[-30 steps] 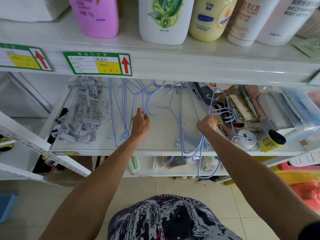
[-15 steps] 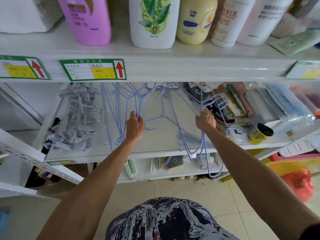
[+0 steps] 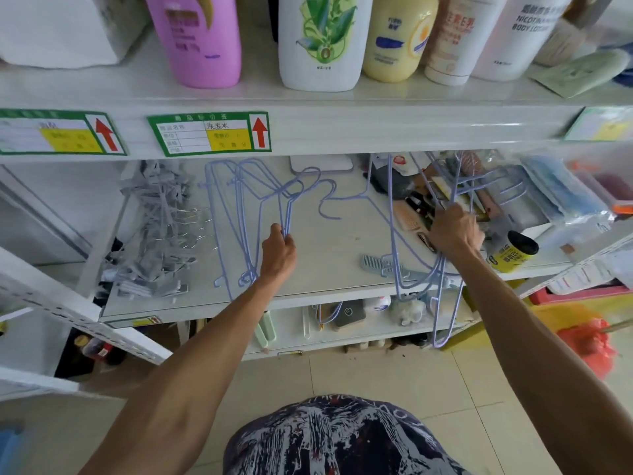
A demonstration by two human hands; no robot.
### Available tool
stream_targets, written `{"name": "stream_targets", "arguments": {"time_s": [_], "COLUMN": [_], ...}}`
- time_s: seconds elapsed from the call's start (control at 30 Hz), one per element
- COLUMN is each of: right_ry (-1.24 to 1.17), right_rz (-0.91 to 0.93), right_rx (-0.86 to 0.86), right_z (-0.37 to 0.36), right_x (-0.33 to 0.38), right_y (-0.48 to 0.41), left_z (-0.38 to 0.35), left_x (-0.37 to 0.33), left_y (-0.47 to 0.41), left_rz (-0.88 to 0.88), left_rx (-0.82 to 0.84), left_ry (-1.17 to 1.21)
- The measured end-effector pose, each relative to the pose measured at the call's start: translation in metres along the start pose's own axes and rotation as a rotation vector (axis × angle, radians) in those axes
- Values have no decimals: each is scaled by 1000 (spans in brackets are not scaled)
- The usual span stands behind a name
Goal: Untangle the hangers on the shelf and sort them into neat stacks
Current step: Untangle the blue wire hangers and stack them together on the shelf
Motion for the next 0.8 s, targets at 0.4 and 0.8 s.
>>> {"name": "stream_targets", "arguments": {"time_s": [0.4, 0.8], "right_ry": [-158, -200], "right_rz": [-154, -92], "right_rx": [-37, -51], "right_z": [32, 39], "right_x": [-34, 2], "right_y": [3, 16], "left_z": [-29, -53], "left_x": [13, 6], "left_y": [-1, -12], "left_rz": [-35, -191], "left_rx": [126, 125], "left_ry": [-222, -568]}}
Point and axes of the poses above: each hand's wrist, its own y-axis away from the middle knuckle, its own z-axis out of the back of the hand, x = y × z, the point moved 5 cm from there along -y, towards the middle knuckle, and after that the axes turned 5 degrees about -z, right-handed, at the moved point
